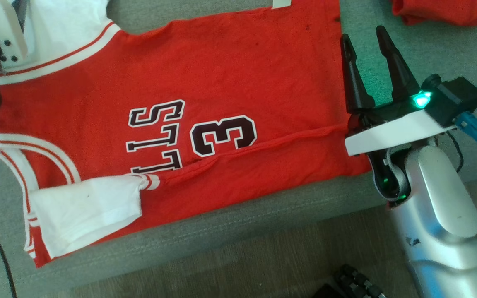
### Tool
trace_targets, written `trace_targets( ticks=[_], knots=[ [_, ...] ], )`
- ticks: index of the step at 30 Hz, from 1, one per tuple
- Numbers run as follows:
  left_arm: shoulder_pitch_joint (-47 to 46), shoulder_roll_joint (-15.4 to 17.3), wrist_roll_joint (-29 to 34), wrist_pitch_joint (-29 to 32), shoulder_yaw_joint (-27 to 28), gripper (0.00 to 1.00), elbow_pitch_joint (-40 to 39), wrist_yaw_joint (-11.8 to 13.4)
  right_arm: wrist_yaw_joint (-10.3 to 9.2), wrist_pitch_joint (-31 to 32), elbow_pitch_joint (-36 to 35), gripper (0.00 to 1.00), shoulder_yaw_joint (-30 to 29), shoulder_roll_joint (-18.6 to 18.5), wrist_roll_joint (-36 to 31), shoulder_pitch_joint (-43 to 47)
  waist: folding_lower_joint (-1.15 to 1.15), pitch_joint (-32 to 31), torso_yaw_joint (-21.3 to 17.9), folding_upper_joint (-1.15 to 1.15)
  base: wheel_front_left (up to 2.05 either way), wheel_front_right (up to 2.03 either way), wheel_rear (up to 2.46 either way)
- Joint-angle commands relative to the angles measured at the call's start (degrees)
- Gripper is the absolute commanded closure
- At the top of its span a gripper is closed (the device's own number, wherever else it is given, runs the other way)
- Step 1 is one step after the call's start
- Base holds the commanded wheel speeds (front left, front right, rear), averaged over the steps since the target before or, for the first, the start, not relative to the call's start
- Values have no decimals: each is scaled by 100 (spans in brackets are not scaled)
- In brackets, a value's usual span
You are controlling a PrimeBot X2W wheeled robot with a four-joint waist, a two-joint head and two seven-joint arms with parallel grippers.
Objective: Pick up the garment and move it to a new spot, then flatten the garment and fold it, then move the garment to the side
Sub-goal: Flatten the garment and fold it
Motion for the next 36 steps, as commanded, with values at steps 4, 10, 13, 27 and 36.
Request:
trace_targets(
  ticks=[4, 10, 13, 27, 36],
  knots=[
    [-413, 318, 34, -177, 39, 0, 43, 11, -1, -36, -258, 0, 94, 56, -18, -83, -1, 83, -45, 0, 0, 0, 0],
    [-533, 146, -93, -136, -88, 78, 304, 9, -1, -36, -247, 0, 48, 56, -59, -56, -1, 103, -12, 0, 0, 0, 0],
    [-516, 26, -309, -96, -220, 100, 276, 8, -1, -36, -199, 0, 9, 56, -106, -75, -1, 66, 56, 0, 0, 0, 0],
    [-331, -209, -1021, -1082, -872, 100, -459, 7, -1, 839, 669, 0, -102, -149, -105, -1133, -1, -164, 687, 0, 0, 0, 0],
    [-73, -404, -1378, -1634, -1332, 100, -866, 7, -1, 1925, 1957, 0, -171, -850, 92, -1888, -1, -298, 1171, 0, 0, 0, 0]
  ],
)
